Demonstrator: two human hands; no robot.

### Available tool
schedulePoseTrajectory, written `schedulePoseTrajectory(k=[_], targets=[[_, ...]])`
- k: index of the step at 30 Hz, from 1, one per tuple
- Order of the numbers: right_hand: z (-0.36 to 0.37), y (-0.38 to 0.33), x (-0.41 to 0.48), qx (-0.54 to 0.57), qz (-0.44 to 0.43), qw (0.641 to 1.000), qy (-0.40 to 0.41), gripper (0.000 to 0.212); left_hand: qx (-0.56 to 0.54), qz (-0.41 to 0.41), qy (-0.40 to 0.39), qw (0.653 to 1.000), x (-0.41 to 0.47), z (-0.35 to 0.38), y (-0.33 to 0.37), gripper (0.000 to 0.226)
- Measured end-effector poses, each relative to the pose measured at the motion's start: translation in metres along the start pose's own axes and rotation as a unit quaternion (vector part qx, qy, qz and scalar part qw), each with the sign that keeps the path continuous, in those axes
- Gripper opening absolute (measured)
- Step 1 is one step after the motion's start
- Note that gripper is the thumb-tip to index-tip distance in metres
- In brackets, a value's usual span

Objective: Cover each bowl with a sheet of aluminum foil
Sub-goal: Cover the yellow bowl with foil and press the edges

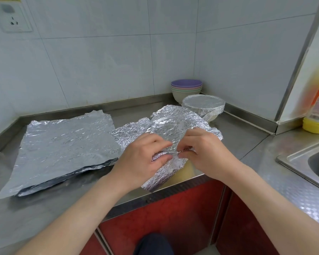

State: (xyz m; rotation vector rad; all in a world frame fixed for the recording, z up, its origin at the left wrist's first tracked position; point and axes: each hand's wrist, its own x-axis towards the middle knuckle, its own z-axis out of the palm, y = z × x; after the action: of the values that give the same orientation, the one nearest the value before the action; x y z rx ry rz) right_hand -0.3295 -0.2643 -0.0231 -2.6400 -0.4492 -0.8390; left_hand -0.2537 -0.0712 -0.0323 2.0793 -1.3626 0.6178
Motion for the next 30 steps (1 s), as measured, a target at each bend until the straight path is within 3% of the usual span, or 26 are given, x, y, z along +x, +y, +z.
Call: schedulePoseTrajectory(k=[8, 12, 15, 19, 24, 30], targets=[[-0.016, 0.007, 0.004, 0.039, 0.039, 0.996, -0.069, 0.012, -0.005, -0.016, -0.004, 1.0, -0.011, -0.009, -0.008, 0.031], [-0.019, 0.008, 0.004, 0.035, 0.046, 0.995, -0.081, 0.014, -0.049, -0.155, -0.004, 0.987, -0.003, -0.025, -0.006, 0.048], [-0.021, 0.009, 0.002, 0.035, 0.052, 0.995, -0.075, 0.014, -0.058, -0.296, 0.006, 0.953, 0.006, -0.042, -0.025, 0.044], [-0.021, 0.008, 0.002, 0.035, 0.055, 0.995, -0.079, 0.015, -0.223, -0.438, -0.051, 0.869, 0.006, -0.05, -0.049, 0.042], [-0.023, 0.008, 0.003, 0.037, 0.057, 0.994, -0.081, 0.016, -0.335, -0.447, 0.047, 0.828, 0.006, -0.047, -0.054, 0.019], [-0.023, 0.009, 0.005, 0.034, 0.053, 0.994, -0.088, 0.016, -0.397, -0.465, 0.094, 0.786, -0.002, -0.039, -0.053, 0.019]])
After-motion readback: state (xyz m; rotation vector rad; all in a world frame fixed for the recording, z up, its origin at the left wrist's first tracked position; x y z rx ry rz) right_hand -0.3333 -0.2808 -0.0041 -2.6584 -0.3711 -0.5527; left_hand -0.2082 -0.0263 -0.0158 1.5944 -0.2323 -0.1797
